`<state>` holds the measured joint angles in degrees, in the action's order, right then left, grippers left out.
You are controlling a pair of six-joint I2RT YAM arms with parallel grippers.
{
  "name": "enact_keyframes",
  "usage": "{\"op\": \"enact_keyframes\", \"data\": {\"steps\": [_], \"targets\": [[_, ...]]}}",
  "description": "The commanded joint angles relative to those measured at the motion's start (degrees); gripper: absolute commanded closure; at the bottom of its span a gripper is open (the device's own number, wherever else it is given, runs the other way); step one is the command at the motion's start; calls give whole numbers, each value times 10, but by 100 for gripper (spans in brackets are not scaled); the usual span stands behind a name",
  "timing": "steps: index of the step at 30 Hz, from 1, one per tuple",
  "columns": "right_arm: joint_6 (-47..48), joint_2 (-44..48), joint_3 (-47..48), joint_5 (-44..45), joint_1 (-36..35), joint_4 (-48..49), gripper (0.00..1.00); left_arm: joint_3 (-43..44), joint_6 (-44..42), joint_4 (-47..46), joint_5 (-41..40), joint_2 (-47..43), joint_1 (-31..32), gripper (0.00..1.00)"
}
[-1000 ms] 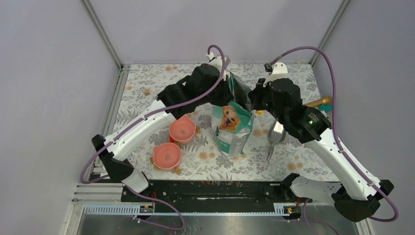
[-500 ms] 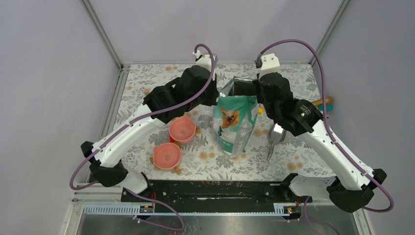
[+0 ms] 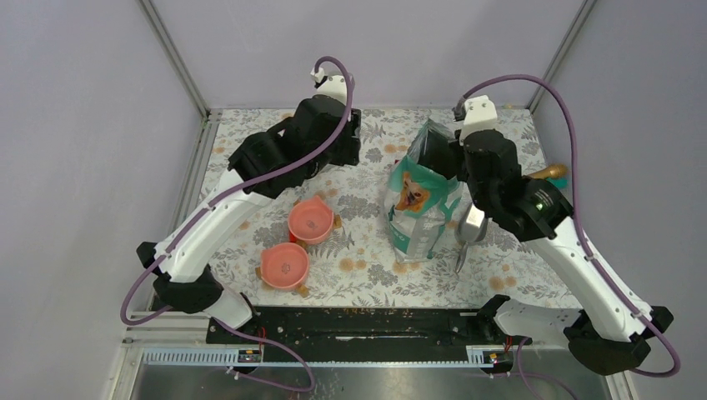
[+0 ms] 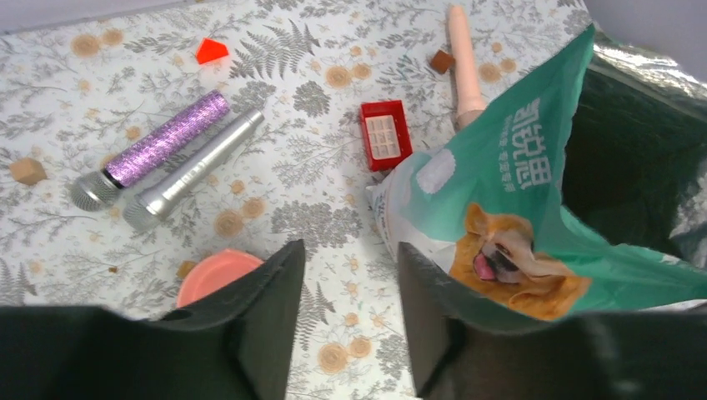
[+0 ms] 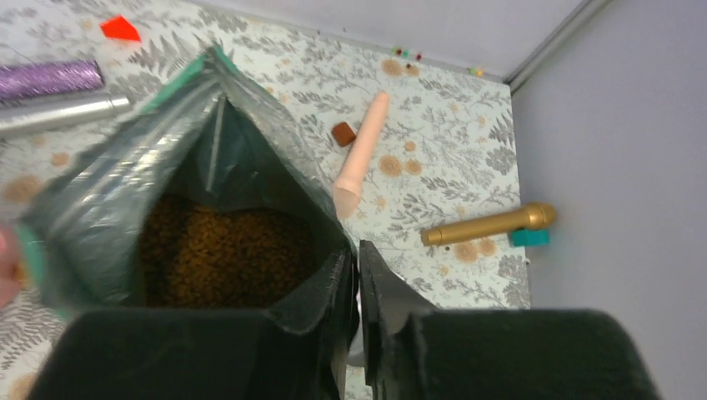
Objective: Serve the pet food
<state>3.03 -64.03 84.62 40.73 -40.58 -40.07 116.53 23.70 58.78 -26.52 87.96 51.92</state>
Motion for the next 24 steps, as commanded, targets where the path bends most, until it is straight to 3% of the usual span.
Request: {"op": "enact_keyframes", "data": {"steps": [1, 3, 6, 7, 8, 16, 20, 24], "targets": [[-56, 47, 9, -62, 5, 70, 76, -6, -5, -32, 52, -7, 2, 36], [-62, 55, 3, -78, 5, 71, 55, -28, -4, -54, 69, -25, 2, 4], [-65, 70, -6, -100, 4, 71, 27, -64, -2, -81, 69, -50, 2, 1], [-71, 74, -8, -107, 5, 68, 9, -75, -2, -91, 69, -60, 3, 1], [-78, 78, -7, -113, 5, 63, 2, -86, -1, -101, 69, -69, 3, 1], [-123, 81, 16, -134, 20, 14, 1, -166, 10, -157, 80, -131, 2, 1], [-180, 66, 24, -248, 179, -22, 1, -228, 31, -167, 57, -175, 2, 1], [-214, 59, -1, -278, 316, -45, 1, -306, 64, -173, 27, -228, 2, 1]]}}
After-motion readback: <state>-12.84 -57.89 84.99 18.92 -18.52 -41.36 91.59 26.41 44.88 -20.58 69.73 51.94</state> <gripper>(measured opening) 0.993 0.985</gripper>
